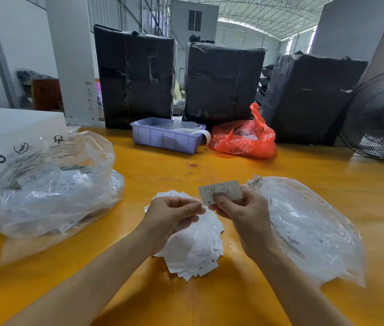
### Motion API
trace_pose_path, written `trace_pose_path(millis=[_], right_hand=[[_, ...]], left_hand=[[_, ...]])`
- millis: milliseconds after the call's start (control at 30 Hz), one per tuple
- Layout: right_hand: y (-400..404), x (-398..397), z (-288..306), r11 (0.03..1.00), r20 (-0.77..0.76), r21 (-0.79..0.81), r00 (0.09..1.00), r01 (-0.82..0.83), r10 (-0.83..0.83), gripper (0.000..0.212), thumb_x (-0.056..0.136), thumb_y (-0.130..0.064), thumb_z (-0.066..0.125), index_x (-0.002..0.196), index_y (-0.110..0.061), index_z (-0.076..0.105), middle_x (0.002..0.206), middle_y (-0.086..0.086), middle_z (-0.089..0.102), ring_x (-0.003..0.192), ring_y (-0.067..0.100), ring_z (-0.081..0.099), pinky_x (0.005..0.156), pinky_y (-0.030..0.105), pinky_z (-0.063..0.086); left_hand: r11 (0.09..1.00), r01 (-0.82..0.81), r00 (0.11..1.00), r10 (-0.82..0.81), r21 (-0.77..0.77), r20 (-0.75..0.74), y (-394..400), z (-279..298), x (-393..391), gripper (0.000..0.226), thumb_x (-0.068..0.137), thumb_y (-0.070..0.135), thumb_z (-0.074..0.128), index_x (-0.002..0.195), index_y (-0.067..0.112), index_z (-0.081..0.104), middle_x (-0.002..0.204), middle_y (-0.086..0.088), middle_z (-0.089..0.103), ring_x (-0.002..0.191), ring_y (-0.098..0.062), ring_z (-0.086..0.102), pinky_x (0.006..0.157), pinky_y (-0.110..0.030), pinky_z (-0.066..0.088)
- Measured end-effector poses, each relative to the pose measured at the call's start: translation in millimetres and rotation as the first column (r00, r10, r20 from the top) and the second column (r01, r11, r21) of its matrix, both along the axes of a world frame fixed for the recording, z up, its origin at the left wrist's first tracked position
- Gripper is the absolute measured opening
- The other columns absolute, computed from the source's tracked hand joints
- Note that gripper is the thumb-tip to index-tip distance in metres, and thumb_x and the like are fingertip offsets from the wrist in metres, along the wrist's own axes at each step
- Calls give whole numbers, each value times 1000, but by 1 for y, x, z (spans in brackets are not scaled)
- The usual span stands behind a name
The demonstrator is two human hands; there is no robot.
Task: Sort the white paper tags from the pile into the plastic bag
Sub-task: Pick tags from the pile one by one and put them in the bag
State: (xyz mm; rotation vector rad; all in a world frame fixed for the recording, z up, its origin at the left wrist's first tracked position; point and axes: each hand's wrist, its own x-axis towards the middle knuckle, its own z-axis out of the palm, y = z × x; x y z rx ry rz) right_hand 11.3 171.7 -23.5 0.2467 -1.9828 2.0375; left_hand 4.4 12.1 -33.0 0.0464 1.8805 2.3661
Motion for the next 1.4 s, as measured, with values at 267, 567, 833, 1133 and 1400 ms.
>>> trace_pose_path(millis=[267,567,833,1133,1400], right_hand=[[-1,1,1,999,-15,-49,1000,-9,8,10,84,-7,67,94,-7,65,80,8,73,70,21,72,63,25,56],[-2,1,-1,1000,-21,-18,1000,-14,14,10,84,-7,67,93,-9,64,81,6,73,72,20,72,65,26,57],[-1,0,-1,1000,-3,13,1000,-15,15,9,83,-8,68,92,-9,65,77,3,72,70,16,71,65,25,57],[-1,0,-1,995,58,99,998,-19,13,10,84,-5,67,94,-4,65,80,11,72,67,19,71,64,27,56],[-2,1,-1,970,140,200,984,-135,108,5,88,-6,63,93,-5,64,77,8,70,61,10,67,56,18,52]], left_hand=[[999,44,998,-46,32,41,0,1,1,11,76,6,72,85,1,71,76,-11,73,56,-9,64,50,-16,48],[995,73,996,-76,62,50,-1,3,2,23,62,13,75,82,2,73,78,-12,73,56,-11,64,49,-17,49],[996,64,996,-67,60,53,-1,3,2,23,64,12,76,85,2,74,80,-11,74,57,-10,63,50,-17,49],[996,-73,997,72,42,23,-3,4,-1,7,79,6,70,85,4,71,74,-5,73,57,-9,64,52,-16,49],[991,-127,991,125,-37,-40,1,3,1,9,77,11,71,82,3,71,66,-6,68,53,-7,62,53,-16,49]])
